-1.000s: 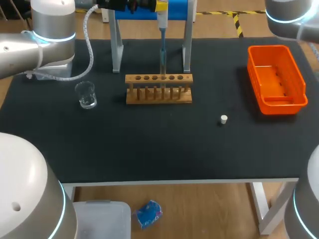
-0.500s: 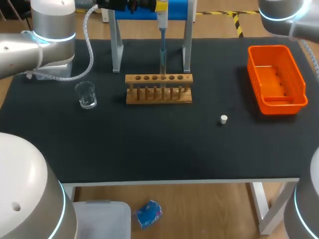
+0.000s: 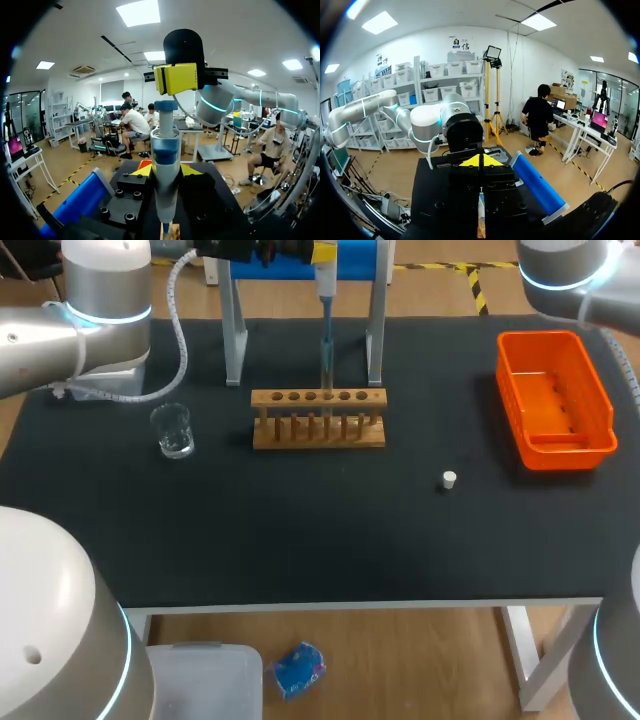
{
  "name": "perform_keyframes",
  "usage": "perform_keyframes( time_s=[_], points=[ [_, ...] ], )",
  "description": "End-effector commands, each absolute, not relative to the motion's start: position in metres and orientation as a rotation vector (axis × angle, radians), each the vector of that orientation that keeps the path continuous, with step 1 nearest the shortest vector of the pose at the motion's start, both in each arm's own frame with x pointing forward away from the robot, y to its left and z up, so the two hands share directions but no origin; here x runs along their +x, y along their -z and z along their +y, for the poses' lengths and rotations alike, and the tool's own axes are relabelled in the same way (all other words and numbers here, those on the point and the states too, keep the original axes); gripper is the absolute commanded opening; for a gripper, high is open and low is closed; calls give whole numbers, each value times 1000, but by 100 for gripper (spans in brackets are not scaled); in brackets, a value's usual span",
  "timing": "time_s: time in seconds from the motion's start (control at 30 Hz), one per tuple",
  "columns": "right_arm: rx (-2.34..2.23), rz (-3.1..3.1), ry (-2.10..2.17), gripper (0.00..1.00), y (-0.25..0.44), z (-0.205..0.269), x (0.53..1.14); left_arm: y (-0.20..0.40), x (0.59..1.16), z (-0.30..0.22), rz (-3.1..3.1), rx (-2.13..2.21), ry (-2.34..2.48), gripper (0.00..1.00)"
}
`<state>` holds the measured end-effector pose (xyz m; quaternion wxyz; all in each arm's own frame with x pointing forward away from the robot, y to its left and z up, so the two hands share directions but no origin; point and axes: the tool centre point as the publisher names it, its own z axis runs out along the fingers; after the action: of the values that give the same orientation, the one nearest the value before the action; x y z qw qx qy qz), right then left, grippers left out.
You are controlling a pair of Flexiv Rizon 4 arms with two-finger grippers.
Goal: Invert the test tube, pick up the pipette, mount the tip to pipette, aspirate from beaker and dispense into the tube, eject the tip, return the pipette, and cap with the stopper.
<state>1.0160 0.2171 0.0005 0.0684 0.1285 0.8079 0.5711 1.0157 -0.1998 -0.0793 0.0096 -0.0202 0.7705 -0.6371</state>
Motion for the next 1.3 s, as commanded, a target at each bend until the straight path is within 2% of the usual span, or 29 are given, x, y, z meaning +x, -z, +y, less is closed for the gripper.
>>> perform_keyframes(
  time_s=[0.03,1.3],
  points=[
    [391,2438,-1714,0,1,216,1015,79,1015,-200,2405,-66,1986,0],
    [430,2457,-1710,0,21,214,1015,79,1015,-200,2405,-66,1986,0]
  ],
)
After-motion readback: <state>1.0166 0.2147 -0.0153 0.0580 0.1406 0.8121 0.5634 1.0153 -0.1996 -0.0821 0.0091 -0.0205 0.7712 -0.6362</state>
